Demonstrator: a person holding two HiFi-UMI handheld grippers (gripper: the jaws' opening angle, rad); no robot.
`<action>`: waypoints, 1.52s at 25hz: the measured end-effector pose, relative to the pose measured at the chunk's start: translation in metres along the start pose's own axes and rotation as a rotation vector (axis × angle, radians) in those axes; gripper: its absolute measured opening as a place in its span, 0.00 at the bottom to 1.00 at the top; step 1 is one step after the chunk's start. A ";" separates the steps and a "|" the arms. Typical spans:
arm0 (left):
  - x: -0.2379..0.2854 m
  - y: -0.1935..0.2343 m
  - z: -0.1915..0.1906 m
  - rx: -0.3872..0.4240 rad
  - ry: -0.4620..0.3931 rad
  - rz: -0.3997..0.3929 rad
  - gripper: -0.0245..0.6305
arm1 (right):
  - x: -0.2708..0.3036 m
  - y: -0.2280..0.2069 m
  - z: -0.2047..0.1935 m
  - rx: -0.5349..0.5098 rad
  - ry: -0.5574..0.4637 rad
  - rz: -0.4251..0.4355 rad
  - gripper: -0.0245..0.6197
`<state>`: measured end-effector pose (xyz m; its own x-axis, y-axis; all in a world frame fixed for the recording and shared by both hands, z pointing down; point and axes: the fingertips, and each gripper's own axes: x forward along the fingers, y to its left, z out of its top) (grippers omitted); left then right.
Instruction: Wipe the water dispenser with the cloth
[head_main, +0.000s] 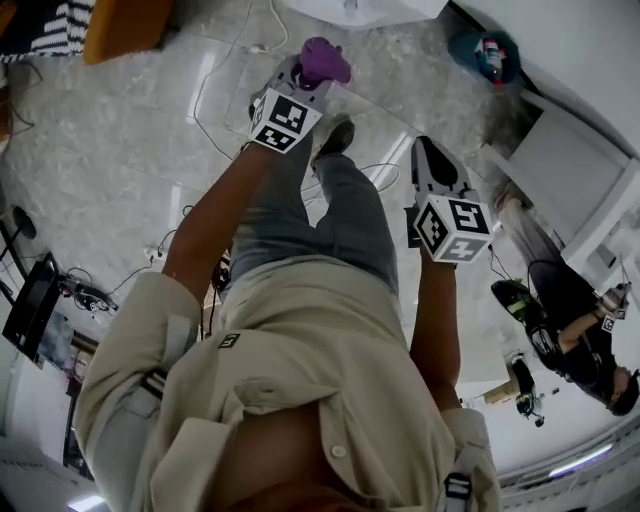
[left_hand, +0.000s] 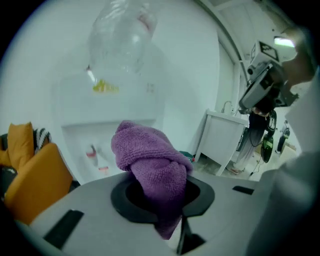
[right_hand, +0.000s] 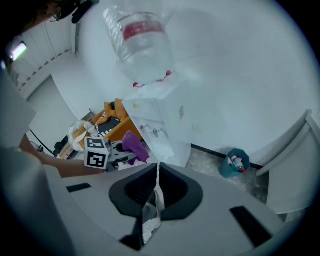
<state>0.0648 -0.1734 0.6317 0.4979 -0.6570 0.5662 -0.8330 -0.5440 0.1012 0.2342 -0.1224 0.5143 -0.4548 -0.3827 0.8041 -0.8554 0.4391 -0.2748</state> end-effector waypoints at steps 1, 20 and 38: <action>-0.015 0.001 0.024 0.030 -0.025 0.002 0.18 | -0.010 0.001 0.016 -0.006 -0.026 0.008 0.08; -0.352 -0.032 0.356 0.200 -0.368 0.212 0.18 | -0.242 0.121 0.210 -0.331 -0.505 0.262 0.07; -0.382 -0.120 0.420 0.211 -0.432 0.039 0.18 | -0.343 0.110 0.207 -0.345 -0.633 0.219 0.07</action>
<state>0.0759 -0.0769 0.0599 0.5595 -0.8111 0.1704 -0.8078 -0.5797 -0.1071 0.2450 -0.1110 0.0991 -0.7504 -0.6055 0.2651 -0.6499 0.7490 -0.1292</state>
